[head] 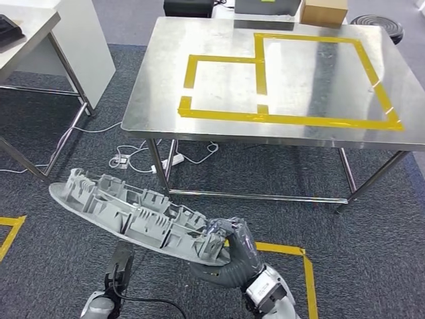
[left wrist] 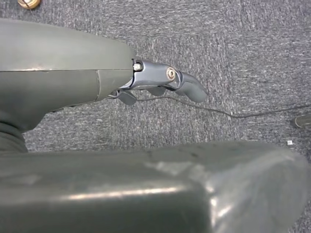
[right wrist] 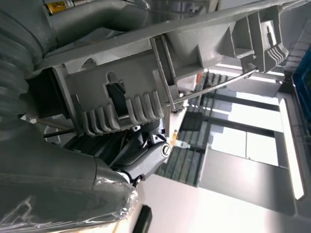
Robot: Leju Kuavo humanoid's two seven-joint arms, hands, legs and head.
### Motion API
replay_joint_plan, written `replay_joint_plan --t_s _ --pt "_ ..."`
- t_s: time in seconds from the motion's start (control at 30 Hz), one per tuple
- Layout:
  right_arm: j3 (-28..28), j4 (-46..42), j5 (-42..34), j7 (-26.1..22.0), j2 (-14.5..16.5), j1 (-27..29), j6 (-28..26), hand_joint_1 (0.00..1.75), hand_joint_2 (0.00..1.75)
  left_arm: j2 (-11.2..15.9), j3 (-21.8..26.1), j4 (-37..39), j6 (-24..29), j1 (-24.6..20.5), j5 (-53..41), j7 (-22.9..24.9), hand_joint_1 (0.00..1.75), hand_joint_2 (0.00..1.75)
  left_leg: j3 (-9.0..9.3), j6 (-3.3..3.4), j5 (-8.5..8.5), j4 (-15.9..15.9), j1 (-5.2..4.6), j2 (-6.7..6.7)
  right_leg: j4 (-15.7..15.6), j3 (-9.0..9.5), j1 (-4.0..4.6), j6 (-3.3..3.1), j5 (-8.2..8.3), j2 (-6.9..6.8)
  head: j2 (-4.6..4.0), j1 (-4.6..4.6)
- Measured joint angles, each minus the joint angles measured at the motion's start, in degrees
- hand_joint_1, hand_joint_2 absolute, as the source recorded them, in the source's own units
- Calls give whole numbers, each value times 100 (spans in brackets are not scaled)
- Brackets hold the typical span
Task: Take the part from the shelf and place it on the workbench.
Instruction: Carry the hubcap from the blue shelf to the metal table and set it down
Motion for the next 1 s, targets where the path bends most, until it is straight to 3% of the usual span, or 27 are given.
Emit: replay_joint_plan --t_s 0.07,0.1,0.23,0.3,0.37,0.43,0.47,0.53,0.6,0.67,0.77,0.83,0.9,0.93,1.0 --pt "-71 -87 22 73 20 -78 -65 175 175 0 -42 0 -4 -7 -21 6 0 0 14 -34 -18 9 -19 -8 -702 357 9 -33 267 4 0 -2" --pt "-109 -116 53 125 38 -127 -117 175 175 -2 -60 0 -14 -11 -31 7 0 0 10 -61 -17 12 -28 -9 -888 454 15 -46 302 9 0 -9" --pt "-289 -141 161 247 86 -301 -307 175 175 -16 -109 -1 -40 -35 -80 28 0 0 -29 -175 -48 42 -19 -1 -1009 503 8 -129 304 19 0 -21" --pt "-376 -138 193 267 113 -409 -348 175 175 -16 -143 -2 -48 -61 -102 47 0 0 -210 -229 -277 417 -16 7 -1045 527 -21 -186 322 10 0 -37" --pt "-445 -121 214 292 143 -506 -379 175 175 -16 -188 -2 -57 -78 -116 58 0 0 -541 -262 -570 1087 -15 10 -1048 532 -23 -214 317 7 0 -50" --pt "-503 -80 217 335 163 -560 -415 175 175 -17 -214 -2 -64 -83 -127 65 0 0 -752 -276 -603 1467 -9 10 -1047 541 -24 -222 310 10 0 -49" --pt "-529 -50 220 355 174 -580 -435 175 175 -17 -219 -2 -66 -87 -134 67 0 0 -739 -277 -474 1399 -5 11 -1045 547 -26 -221 305 14 0 -49" --pt "-562 7 226 374 197 -626 -467 175 175 -16 -233 -2 -68 -104 -146 69 0 0 -475 -277 -64 786 8 16 -1036 560 -34 -200 289 24 0 -49" --pt "-594 52 227 382 220 -694 -497 175 175 -29 -250 -2 -71 -131 -155 75 0 0 -209 -261 122 205 7 18 -1011 543 -13 -146 266 30 0 -57" --pt "-639 97 228 396 238 -760 -520 175 175 -42 -262 -2 -75 -143 -160 87 0 0 -137 -201 87 23 -7 10 -1009 522 12 -90 261 28 0 -53" --pt "-691 166 229 413 252 -828 -533 175 175 -37 -264 -2 -75 -139 -165 95 0 0 -125 -82 74 8 2 3 -936 480 -1 -21 185 12 0 -31" --pt "-702 199 228 415 259 -861 -549 175 175 -43 -278 -2 -76 -145 -168 95 0 0 -100 -21 57 2 11 3 -449 232 -4 21 -72 -3 0 -7" --pt "-712 236 228 416 260 -869 -579 175 175 -45 -301 -2 -76 -144 -170 97 0 0 -82 19 33 4 0 3 311 -164 -3 35 -363 -7 0 4" --pt "-725 261 229 419 260 -866 -598 175 175 -45 -311 -2 -76 -142 -170 99 0 0 -72 31 20 5 -7 1 569 -319 -3 33 -410 -7 0 4" --pt "-758 315 251 421 262 -866 -659 175 175 -44 -327 -2 -76 -142 -170 105 0 0 -33 39 -15 6 -21 -13 506 -357 -1 8 -192 -6 0 4"
